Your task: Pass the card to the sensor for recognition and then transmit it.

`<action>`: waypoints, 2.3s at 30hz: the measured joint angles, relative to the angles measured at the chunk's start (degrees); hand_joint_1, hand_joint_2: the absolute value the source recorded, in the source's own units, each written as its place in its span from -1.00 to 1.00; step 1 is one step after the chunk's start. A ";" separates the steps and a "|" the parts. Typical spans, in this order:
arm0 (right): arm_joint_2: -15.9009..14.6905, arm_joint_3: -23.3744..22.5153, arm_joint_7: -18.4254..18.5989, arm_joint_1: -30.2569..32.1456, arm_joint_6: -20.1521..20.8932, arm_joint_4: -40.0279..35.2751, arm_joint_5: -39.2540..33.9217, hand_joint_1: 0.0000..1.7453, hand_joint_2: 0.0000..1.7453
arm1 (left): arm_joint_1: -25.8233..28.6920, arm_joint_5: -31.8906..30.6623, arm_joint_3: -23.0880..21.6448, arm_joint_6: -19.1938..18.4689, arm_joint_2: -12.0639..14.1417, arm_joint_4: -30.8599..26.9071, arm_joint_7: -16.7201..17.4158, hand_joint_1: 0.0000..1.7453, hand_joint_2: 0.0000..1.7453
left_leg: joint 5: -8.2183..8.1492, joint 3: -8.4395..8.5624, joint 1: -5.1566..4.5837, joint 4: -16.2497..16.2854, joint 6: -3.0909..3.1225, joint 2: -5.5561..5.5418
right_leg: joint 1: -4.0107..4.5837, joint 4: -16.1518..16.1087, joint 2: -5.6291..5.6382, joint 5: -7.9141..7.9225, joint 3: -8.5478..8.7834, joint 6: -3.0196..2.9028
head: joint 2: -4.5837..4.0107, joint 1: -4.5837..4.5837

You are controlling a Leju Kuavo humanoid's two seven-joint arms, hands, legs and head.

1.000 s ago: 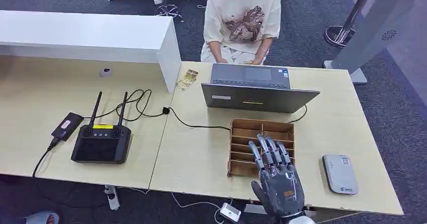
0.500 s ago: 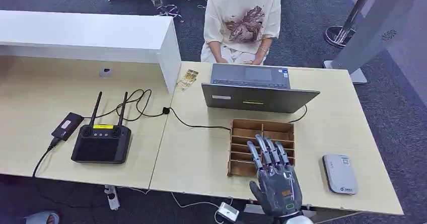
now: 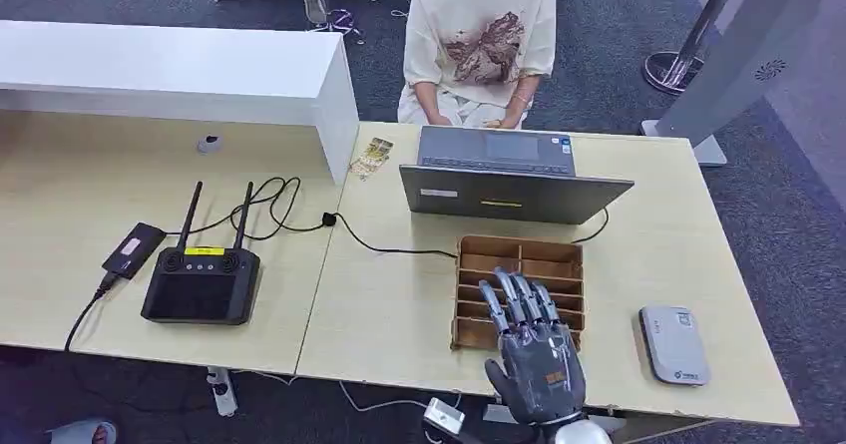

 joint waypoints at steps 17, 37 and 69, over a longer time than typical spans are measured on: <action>0.50 -0.83 -0.83 0.24 1.75 0.24 0.00 -1.00 1.00 | 0.00 0.79 0.04 0.00 0.00 0.00 0.00 -1.00 -1.00 | 0.00 0.00 0.00 0.00 0.00 0.00 | 0.00 0.00 0.00 0.00 0.00 0.00 | 0.00 -0.02; 1.47 -2.84 -2.99 0.96 3.52 0.22 0.00 -1.00 1.00 | 0.00 1.86 0.22 0.02 0.00 0.00 -0.02 -1.00 -1.00 | 0.00 0.00 0.00 0.00 0.00 0.00 | 0.00 0.00 0.00 0.00 0.00 0.00 | 0.00 -0.02; 3.04 -4.94 -3.98 0.94 4.28 0.24 -0.44 -1.00 1.00 | -0.07 0.96 0.13 0.81 0.00 0.00 -0.59 -1.00 -1.00 | 0.00 0.00 0.01 0.00 0.00 0.00 | 0.01 0.00 0.00 0.00 0.00 0.00 | 0.00 -0.02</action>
